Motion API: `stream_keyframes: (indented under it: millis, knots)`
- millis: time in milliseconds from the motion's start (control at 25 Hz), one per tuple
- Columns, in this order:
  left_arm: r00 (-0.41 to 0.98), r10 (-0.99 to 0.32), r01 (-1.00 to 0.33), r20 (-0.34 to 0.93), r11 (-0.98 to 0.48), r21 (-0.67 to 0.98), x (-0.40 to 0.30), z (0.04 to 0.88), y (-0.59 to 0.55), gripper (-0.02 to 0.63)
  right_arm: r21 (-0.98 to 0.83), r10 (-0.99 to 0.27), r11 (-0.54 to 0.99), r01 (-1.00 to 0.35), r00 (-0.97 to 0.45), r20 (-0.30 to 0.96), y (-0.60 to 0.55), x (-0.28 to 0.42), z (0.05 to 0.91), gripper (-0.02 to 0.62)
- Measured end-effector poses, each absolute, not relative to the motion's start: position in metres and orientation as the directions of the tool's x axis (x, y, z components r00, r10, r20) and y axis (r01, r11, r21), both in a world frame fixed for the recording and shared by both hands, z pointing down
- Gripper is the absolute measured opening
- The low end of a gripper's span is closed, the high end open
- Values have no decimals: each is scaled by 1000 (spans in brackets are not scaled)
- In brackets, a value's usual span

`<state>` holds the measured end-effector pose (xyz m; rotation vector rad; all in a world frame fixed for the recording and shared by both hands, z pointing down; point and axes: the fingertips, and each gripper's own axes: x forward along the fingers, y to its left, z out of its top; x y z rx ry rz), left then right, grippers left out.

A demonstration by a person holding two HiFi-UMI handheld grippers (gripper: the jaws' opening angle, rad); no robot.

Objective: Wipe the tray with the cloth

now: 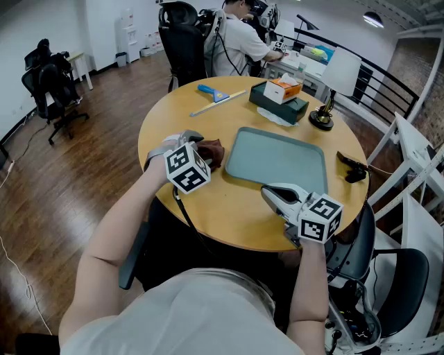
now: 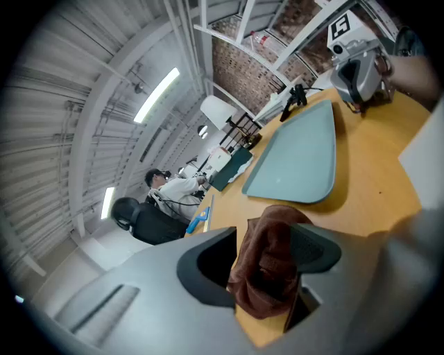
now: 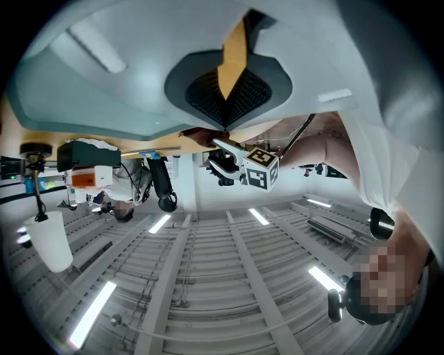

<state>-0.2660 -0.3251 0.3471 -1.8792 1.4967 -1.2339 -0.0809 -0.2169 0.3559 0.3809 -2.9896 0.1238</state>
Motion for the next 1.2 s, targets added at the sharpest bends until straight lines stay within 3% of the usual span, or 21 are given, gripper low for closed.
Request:
stream_keyframes:
  millis: [240,400,760,1200]
  knots:
    - [24,-834,-576,551,-462,-674,-271,384,-349,255,-61,-241,966,-251,-961,136,-219,-80,355,2]
    - [35,-812,-567,582,-496,-658,-269,391,-353,127,-59,-242,966,-252,-961,135,-219,-81,354,2]
    - [29,-924,-525,382,-339,-781,-260,334,-352,89,-58,-243,966,-253,-960,137,-220,-81,356,2]
    - [166,-970,-431,178,-234,-872,-186,250,-332,89,-60,-242,966,-252,-961,136,-218,-81,355,2]
